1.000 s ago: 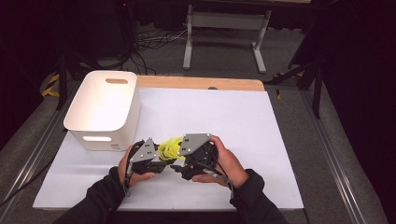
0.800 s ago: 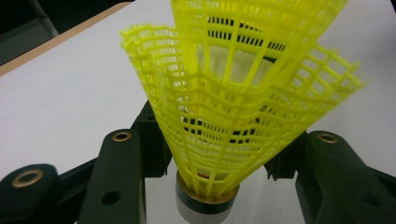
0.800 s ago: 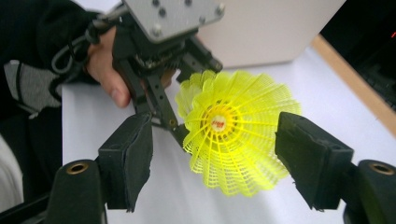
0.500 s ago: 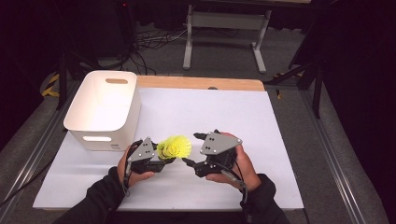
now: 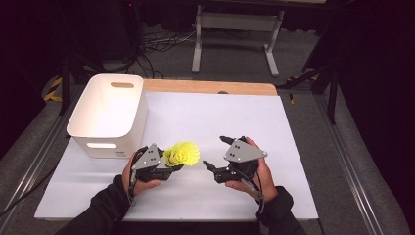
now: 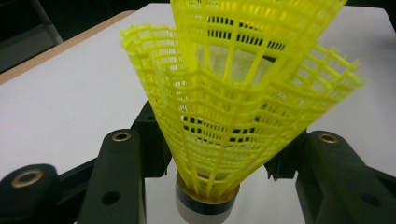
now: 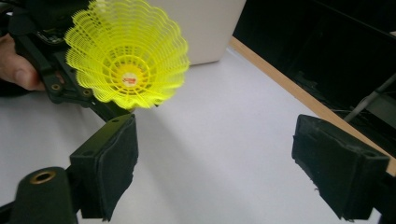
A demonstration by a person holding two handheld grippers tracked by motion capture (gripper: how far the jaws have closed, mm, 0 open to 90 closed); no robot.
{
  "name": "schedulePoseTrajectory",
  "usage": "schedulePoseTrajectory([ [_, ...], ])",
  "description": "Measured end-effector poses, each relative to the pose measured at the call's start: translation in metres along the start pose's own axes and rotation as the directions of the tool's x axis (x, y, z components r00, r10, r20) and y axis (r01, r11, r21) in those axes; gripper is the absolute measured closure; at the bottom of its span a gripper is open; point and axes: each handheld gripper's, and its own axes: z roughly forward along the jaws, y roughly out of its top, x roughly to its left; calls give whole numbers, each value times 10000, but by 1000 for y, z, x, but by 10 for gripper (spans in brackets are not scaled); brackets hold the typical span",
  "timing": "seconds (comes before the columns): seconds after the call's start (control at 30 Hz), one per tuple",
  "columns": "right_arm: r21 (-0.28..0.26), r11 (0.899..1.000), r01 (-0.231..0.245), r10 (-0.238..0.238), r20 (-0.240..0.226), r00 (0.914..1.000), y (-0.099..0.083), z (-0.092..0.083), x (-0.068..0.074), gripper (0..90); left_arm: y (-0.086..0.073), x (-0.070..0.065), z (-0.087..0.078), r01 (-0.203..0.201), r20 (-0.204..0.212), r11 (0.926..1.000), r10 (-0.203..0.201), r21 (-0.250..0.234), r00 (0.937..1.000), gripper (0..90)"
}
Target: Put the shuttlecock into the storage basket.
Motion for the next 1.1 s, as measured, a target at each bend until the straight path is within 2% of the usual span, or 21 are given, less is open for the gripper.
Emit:
schedulePoseTrajectory([
  [0.3,-280,9989,-382,392,368,9986,-18,-8,-5,151,1,1,-3,54,-97,9999,-56,-114,9999,512],
  [0.47,-209,9991,-357,369,623,9974,-27,-10,-4,156,1,2,-6,50,-157,9997,-54,-233,9999,512],
  [0.67,-258,9990,-362,377,598,9975,-38,-12,-1,159,2,5,-14,47,-303,9994,-57,-333,9995,512],
  [0.73,-126,9994,-336,344,731,9967,-40,-12,0,159,3,6,-16,-3,-376,9994,-10,-346,9993,512],
  [0.93,-166,9984,-545,557,811,9952,-53,-14,2,159,3,8,-20,47,-453,9990,-68,-452,9989,513],
  [1.0,-160,9981,-600,613,990,9932,-57,-14,3,159,3,8,-21,113,-455,9987,-136,-501,9989,513],
  [1.1,-283,9975,-653,678,962,9931,-61,-14,4,159,4,9,-23,-13,-482,9988,-11,-499,9988,513],
])
